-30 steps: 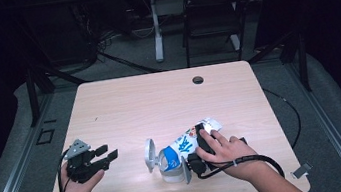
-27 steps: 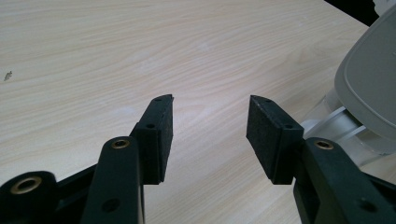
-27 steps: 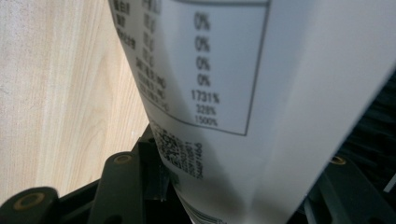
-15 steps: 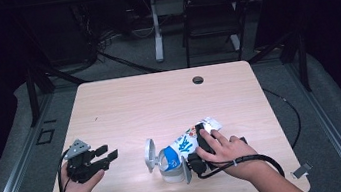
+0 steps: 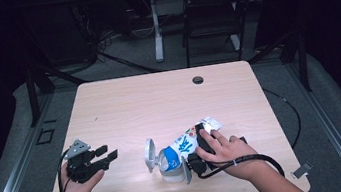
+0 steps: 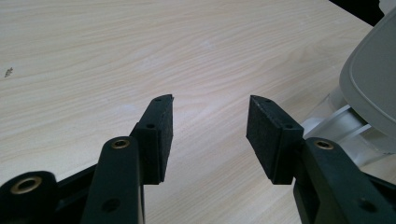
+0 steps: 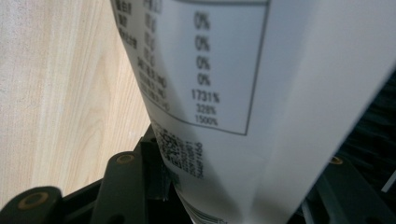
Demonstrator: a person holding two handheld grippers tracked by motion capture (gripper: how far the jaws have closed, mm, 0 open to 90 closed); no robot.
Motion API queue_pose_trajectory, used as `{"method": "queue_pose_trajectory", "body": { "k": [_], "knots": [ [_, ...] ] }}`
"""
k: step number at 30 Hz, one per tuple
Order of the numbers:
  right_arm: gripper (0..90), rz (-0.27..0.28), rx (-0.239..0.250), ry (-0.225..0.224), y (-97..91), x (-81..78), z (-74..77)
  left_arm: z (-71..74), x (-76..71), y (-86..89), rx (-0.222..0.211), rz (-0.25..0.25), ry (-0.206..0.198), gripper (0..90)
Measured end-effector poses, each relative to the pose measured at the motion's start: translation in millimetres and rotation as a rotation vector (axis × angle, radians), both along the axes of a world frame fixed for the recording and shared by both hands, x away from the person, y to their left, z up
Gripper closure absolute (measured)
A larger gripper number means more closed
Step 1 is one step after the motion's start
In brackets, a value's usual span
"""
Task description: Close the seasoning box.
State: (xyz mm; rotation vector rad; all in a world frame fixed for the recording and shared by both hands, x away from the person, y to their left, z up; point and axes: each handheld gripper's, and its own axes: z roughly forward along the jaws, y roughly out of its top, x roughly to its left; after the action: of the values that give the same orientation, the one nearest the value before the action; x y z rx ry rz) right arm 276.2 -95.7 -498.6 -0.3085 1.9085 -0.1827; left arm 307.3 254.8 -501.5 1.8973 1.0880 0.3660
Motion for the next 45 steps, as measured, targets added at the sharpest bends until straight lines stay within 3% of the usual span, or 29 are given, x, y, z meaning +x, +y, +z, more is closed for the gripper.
{"method": "queue_pose_trajectory", "body": {
  "k": [3, 4, 5, 25, 45],
  "knots": [
    [49.7, 0.003, 0.002, -0.001, -0.1, 0.1, 0.3, 0.0, 0.0, 0.0, 0.000, 0.000, 0.000, 51.6],
    [49.8, -0.011, -0.027, -0.016, 1.2, -1.5, 2.1, 0.1, -0.1, 0.1, -0.001, 0.000, 0.001, 51.7],
    [49.8, 0.007, 0.007, 0.002, -0.6, 0.5, 0.0, 0.1, -0.1, 0.1, -0.001, 0.000, 0.001, 51.6],
    [51.5, 0.003, -0.022, -0.018, 0.3, -1.5, 1.5, -0.2, 0.1, 1.3, -0.003, 0.003, 0.002, 51.6],
    [53.7, 0.019, -0.017, -0.019, -0.5, -2.0, 1.1, -0.9, 0.5, 2.0, 0.001, 0.004, 0.006, 51.6]
  ]
}}
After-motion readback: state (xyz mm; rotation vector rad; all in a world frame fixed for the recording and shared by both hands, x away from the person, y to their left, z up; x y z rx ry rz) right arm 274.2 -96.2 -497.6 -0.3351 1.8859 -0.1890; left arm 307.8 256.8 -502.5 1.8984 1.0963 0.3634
